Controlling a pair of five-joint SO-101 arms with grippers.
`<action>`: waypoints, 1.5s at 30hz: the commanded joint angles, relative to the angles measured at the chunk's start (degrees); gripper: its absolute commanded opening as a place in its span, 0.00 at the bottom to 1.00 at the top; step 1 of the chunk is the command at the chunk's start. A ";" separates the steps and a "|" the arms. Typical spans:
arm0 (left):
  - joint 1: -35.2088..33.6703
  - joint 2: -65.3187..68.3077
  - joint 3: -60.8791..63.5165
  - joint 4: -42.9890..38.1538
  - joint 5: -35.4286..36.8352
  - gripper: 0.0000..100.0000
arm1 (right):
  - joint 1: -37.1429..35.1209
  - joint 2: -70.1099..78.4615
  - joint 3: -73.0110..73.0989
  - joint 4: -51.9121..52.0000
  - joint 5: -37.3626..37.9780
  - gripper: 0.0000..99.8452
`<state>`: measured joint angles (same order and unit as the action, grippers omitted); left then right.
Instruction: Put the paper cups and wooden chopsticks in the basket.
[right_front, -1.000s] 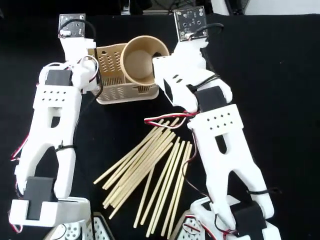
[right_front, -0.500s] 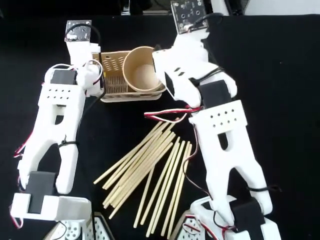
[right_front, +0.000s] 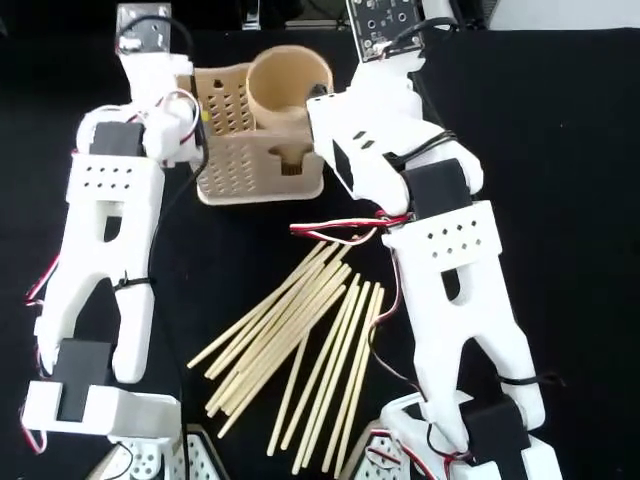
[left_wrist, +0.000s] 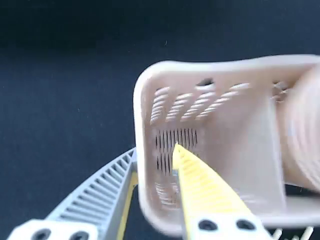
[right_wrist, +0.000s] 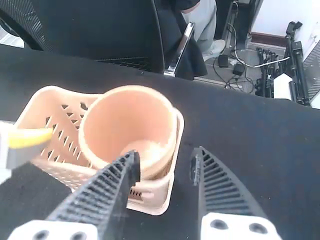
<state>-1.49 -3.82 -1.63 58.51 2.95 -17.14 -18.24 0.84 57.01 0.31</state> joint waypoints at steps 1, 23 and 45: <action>-0.66 -1.05 -5.23 1.58 0.35 0.13 | 1.32 -0.66 -3.47 0.88 0.35 0.18; -8.22 -1.23 -21.32 14.59 0.35 0.04 | 9.14 -0.75 -10.24 10.55 2.37 0.03; 8.75 -26.73 6.46 35.78 -12.66 0.11 | 15.47 -17.19 12.70 18.37 2.81 0.01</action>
<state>3.34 -19.56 -5.49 97.89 -7.78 -2.46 -32.75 5.32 80.22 2.59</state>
